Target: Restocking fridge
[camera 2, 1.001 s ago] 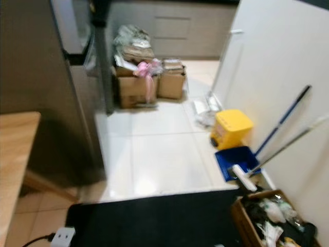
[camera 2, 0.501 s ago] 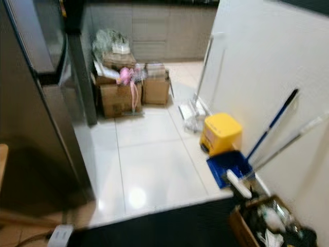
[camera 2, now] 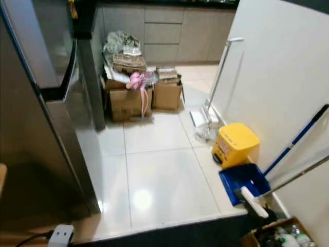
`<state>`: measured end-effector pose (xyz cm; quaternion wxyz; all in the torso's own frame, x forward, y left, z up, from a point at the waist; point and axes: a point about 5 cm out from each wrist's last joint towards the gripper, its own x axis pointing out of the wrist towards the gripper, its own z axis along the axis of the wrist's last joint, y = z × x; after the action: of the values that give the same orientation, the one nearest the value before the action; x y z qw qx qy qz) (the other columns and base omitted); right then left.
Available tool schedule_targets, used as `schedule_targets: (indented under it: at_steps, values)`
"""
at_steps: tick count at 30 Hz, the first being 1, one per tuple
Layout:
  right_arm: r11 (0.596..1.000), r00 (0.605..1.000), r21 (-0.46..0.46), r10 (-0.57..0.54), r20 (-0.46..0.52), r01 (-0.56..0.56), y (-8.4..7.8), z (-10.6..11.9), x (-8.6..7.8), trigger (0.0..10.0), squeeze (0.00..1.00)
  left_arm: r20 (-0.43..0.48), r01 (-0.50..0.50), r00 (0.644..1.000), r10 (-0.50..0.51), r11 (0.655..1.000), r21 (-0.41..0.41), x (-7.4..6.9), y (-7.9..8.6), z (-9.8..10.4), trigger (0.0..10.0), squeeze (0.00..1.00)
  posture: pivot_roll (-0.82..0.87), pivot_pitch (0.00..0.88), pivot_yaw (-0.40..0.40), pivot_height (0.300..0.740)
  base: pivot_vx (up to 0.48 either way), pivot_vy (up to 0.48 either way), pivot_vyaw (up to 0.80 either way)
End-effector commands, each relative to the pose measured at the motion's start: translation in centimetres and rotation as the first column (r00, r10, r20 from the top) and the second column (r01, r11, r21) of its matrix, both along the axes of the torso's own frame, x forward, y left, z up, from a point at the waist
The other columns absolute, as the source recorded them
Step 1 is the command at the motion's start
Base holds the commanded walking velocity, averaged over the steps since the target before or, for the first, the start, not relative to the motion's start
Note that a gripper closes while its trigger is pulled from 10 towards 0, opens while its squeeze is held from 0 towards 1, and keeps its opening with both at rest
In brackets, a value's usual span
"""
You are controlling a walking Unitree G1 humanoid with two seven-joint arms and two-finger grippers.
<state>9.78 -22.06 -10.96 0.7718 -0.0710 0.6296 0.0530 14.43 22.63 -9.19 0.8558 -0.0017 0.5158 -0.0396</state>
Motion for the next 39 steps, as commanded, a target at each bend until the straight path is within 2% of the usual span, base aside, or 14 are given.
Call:
schedule_targets:
  at_steps: [1,6,14,29,39]
  values:
    - [1.0,1.0,-0.016,-0.021,-0.016,0.02,-0.61,-0.04,-0.69,10.0,0.0,-0.012,-0.017,1.0,0.017,1.0,-0.006,-0.33,-0.07,-0.16,10.0,0.0,0.0,0.027,-0.057,0.74,0.0,0.0,0.0]
    - [0.999,1.0,-0.013,-0.029,-0.012,0.029,-0.6,-0.03,-0.64,10.0,0.0,-0.016,0.001,1.0,-0.001,1.0,-0.007,-0.26,-0.13,-0.14,10.0,0.0,0.0,0.024,-0.061,0.74,0.0,0.0,0.0]
    - [1.0,1.0,0.015,-0.023,0.004,0.023,-0.41,0.0,-0.46,10.0,0.0,-0.02,0.001,1.0,-0.001,1.0,-0.015,-0.27,-0.17,-0.15,10.0,0.0,0.0,0.025,-0.061,0.74,0.0,-0.449,0.06]
    - [1.0,1.0,0.025,-0.007,-0.004,0.008,-0.33,-0.01,-0.49,10.0,0.0,-0.02,0.003,1.0,-0.003,1.0,-0.011,-0.26,-0.15,-0.14,10.0,0.0,0.0,0.021,-0.061,0.74,0.0,-0.418,0.79]
    - [1.0,1.0,0.019,0.002,-0.002,-0.002,-0.37,0.0,-0.44,10.0,0.0,-0.017,-0.009,1.0,0.009,1.0,0.0,-0.27,-0.06,-0.14,10.0,0.0,0.0,0.021,-0.061,0.74,0.0,0.0,0.79]
